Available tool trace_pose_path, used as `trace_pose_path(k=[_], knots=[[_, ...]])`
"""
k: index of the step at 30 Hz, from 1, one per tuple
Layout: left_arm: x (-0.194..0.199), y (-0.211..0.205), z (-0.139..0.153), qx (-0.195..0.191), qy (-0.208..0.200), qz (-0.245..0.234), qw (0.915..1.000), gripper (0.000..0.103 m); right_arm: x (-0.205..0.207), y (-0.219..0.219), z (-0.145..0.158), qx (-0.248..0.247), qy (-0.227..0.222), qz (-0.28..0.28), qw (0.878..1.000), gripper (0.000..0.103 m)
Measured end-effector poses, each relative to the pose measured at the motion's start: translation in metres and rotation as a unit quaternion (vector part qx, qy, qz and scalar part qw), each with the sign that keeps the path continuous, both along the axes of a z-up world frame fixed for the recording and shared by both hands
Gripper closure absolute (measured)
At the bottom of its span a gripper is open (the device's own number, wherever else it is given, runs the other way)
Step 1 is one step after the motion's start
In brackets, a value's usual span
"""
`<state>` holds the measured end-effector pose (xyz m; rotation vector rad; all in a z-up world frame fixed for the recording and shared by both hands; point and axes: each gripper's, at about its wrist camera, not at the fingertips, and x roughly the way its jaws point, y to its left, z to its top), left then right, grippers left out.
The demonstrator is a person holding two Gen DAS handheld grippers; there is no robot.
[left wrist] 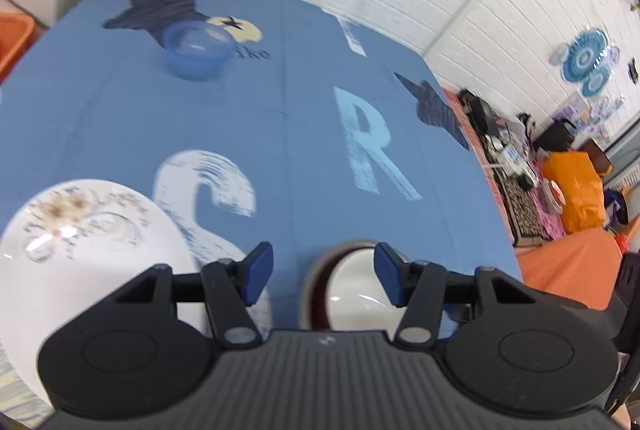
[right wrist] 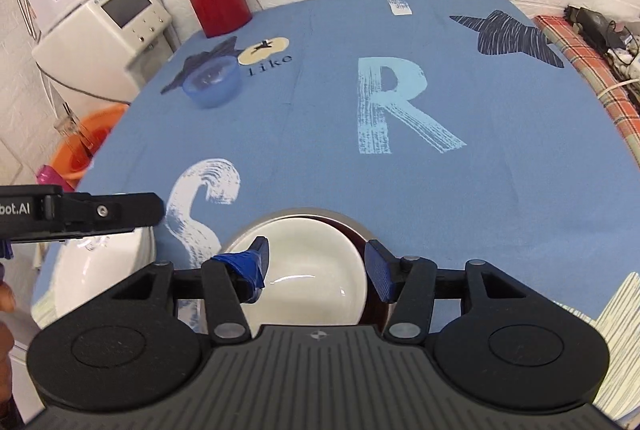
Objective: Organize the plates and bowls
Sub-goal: 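Carry the red-and-white bowl with both tools and lower it into the steel bowl, then open both tools and move toward the clear blue plastic bowl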
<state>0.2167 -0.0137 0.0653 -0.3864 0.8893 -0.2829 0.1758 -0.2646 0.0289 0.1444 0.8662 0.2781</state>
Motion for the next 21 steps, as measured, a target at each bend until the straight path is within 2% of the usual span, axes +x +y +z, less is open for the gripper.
trace_pose_path(k=[8, 12, 15, 21], knots=[[0.010, 0.070, -0.013, 0.051, 0.009, 0.067, 0.9964, 0.047, 0.012, 0.017, -0.006, 0.039, 0.011, 0.019, 0.999, 0.064], [0.018, 0.090, -0.021, 0.069, 0.019, 0.092, 0.9932, 0.047, 0.024, 0.032, -0.006, 0.047, 0.021, 0.013, 0.999, 0.063], [0.023, 0.101, -0.024, 0.068, 0.018, 0.098, 0.9926, 0.047, 0.032, 0.041, -0.004, 0.060, 0.035, 0.008, 0.998, 0.063], [0.038, 0.110, -0.022, 0.068, 0.009, 0.097, 0.9929, 0.047, 0.046, 0.058, 0.003, 0.064, 0.005, 0.040, 0.997, 0.063]])
